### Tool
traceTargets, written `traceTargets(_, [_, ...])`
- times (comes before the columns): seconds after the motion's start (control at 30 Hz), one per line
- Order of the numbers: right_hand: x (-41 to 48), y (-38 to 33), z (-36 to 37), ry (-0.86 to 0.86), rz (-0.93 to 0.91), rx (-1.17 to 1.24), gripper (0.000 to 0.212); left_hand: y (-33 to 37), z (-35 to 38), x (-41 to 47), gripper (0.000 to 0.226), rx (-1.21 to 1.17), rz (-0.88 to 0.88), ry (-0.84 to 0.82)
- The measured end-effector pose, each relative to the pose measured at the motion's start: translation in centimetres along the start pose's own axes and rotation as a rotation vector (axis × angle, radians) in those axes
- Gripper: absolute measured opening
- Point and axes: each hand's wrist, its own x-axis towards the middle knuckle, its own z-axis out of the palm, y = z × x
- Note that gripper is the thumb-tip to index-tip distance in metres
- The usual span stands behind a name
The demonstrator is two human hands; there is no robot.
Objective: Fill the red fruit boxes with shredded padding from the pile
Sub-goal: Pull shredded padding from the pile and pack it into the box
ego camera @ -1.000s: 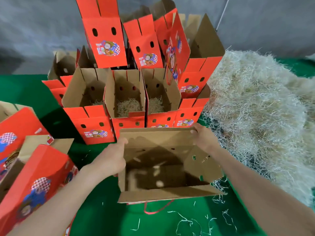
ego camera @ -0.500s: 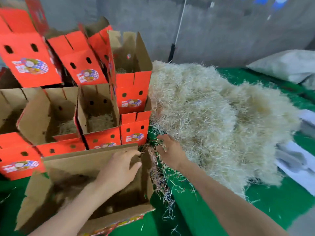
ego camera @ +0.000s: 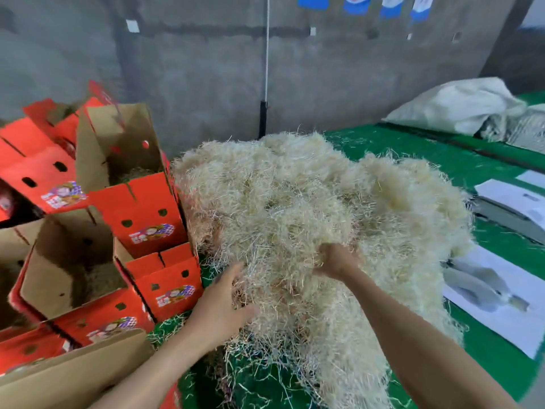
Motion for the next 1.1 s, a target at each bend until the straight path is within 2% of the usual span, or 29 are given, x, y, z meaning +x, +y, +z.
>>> traceTargets(0.07, [-0.2, -1.9, -1.2, 0.170, -0.007, 0.167, 0.035, 0.7, 0.0, 1.3, 0.111, -0.105, 0.000, -0.003])
traceTargets(0.13, [-1.5, -4.2, -2.5, 0.309, -0.108, 0.282, 0.031, 1.9, 0.2, 2.8, 0.129, -0.103, 0.064, 0.000])
traceTargets(0.17, [-2.7, -5.4, -3.0, 0.321, -0.189, 0.318, 0.033, 2.8, 0.4, 3.4, 0.135, -0.072, 0.105, 0.008])
traceTargets(0.2, [-3.9, -6.6, -3.5, 0.289, -0.277, 0.352, 0.036, 3.8, 0.7, 4.1, 0.141, -0.077, 0.131, 0.006])
traceTargets(0.27, [-6.3, -8.3, -4.2, 0.091, -0.451, 0.464, 0.049, 5.7, 0.8, 5.5, 0.139, -0.228, 0.078, 0.010])
traceTargets(0.3, [-7.1, -8.6, -4.5, -0.047, -0.506, 0.528, 0.055, 5.4, 0.8, 6.1, 0.121, -0.292, 0.045, 0.033])
traceTargets(0.37, [-7.4, -8.2, -5.7, -0.251, -0.555, 0.634, 0.057, 4.0, 0.1, 6.3, 0.055, -0.317, -0.063, 0.050])
traceTargets(0.4, [-6.9, -7.6, -6.3, -0.268, -0.550, 0.699, 0.054, 4.1, -0.2, 6.7, 0.034, -0.386, -0.169, 0.103])
traceTargets(0.47, [-4.9, -5.9, -7.2, -0.127, -0.470, 0.776, 0.050, 4.0, -0.7, 8.0, 0.024, -0.429, -0.273, 0.161])
traceTargets(0.53, [-2.8, -4.3, -7.5, 0.022, -0.380, 0.609, 0.054, 3.9, -2.2, 8.2, 0.015, -0.618, -0.285, 0.176])
traceTargets(0.57, [-1.9, -3.6, -7.2, -0.025, -0.355, 0.436, 0.059, 4.0, -3.1, 8.2, 0.021, -0.707, -0.287, 0.138])
traceTargets(0.63, [-0.8, -2.3, -5.7, -0.284, -0.290, -0.029, 0.065, 4.6, -4.5, 8.1, 0.041, -0.902, -0.311, 0.160])
traceTargets(0.67, [-0.6, -1.9, -5.1, -0.366, -0.261, -0.216, 0.060, 5.0, -5.2, 8.1, 0.044, -0.957, -0.294, 0.184])
traceTargets(0.7, [-0.5, -1.9, -5.1, -0.352, -0.252, -0.320, 0.052, 5.1, -5.8, 8.1, 0.042, -0.964, -0.268, 0.203])
traceTargets(0.77, [-0.2, -2.9, -6.8, -0.146, -0.297, -0.257, 0.040, 5.2, -6.9, 8.1, 0.051, -0.939, -0.251, 0.228])
traceTargets(0.83, [-0.1, -4.9, -8.7, 0.025, -0.461, -0.082, 0.042, 5.0, -7.2, 8.6, 0.069, -0.927, -0.245, 0.243])
traceTargets(0.87, [-0.2, -6.2, -9.1, 0.031, -0.568, 0.036, 0.043, 5.2, -7.2, 8.8, 0.064, -0.950, -0.239, 0.250])
traceTargets(0.93, [-0.7, -8.8, -8.4, -0.057, -0.663, 0.192, 0.046, 5.8, -7.4, 8.9, 0.019, -1.010, -0.237, 0.245])
traceTargets(1.0, [-0.3, -10.1, -5.9, -0.095, -0.656, 0.056, 0.033, 5.9, -7.8, 9.1, 0.036, -1.128, -0.161, 0.237])
traceTargets(1.03, [0.2, -9.9, -4.6, -0.072, -0.624, -0.104, 0.036, 5.8, -8.1, 9.1, 0.035, -1.187, -0.103, 0.226])
traceTargets(1.1, [1.8, -7.4, -3.0, -0.043, -0.434, -0.428, 0.049, 6.4, -9.3, 9.0, 0.012, -1.237, -0.047, 0.271])
